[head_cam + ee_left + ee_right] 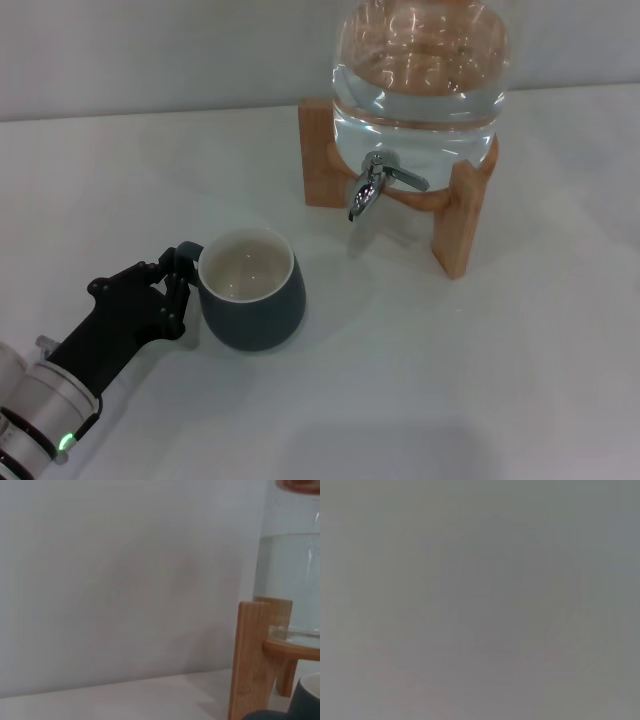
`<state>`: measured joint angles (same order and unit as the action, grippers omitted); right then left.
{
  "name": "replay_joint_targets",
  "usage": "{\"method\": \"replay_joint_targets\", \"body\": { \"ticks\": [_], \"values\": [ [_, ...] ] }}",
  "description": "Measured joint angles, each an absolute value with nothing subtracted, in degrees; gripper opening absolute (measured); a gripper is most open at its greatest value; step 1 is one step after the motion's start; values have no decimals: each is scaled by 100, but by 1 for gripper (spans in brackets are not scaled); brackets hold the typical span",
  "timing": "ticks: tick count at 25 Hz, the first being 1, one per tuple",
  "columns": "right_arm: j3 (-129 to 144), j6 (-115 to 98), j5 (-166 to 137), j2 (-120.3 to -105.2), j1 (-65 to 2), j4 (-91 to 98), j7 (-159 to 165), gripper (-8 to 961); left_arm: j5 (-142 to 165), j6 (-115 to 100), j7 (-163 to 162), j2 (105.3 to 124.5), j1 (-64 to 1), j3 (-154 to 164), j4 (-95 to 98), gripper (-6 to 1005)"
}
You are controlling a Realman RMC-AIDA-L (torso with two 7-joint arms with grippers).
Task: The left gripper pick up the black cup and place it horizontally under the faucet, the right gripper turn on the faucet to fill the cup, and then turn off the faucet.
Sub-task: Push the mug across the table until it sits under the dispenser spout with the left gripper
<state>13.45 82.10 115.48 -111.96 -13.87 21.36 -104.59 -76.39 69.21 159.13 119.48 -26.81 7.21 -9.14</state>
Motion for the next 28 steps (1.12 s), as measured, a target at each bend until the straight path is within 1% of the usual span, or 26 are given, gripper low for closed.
{"method": "replay_joint_targets", "body": {
  "ticks": [13,28],
  "values": [
    [1345,8205,11548,-11197,-1402,2134,-10459,842,-7634,7022,15891,11944,-2639,690,-868,117],
    [1344,8200,11548,-11196,-1368,2127,-10468,842,-7771,6571,15890,11947,-2942,668,-857,117]
  ]
}}
